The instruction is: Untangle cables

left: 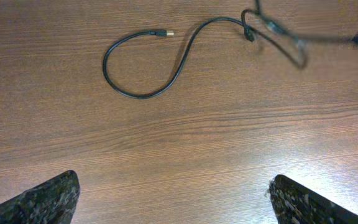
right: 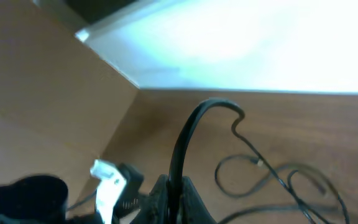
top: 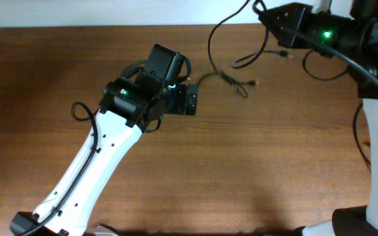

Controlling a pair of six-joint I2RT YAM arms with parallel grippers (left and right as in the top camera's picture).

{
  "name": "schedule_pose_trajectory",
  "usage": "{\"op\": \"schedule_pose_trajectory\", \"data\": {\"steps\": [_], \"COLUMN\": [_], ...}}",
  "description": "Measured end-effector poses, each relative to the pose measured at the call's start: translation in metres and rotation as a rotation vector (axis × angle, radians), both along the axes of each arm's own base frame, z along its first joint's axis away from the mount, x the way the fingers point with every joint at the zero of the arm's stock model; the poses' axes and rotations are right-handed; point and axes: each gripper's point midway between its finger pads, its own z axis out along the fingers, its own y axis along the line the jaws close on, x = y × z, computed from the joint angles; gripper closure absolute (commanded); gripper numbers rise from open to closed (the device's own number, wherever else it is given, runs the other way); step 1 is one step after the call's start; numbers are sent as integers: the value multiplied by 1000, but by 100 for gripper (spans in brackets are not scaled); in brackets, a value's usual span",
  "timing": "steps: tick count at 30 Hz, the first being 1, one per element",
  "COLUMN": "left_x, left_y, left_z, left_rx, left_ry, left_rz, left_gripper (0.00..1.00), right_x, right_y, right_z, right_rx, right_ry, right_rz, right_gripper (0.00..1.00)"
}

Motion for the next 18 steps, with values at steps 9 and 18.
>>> {"op": "schedule_pose_trajectory", "data": {"steps": [9,18], "left_x": [0,0], "left_y": [0,0], "left_z": [0,0], "left_rx": [0,0], "left_ry": [-1,0], "left_rz": [0,0], "left_gripper": [1,1], "right_x": [23,47], "right_y": [-81,-106], "right_z": [89,-1], "right_rx": [236,136], "right_ry": [-154,67], "right_rz": [-308,-364], "right_gripper": [96,96]}}
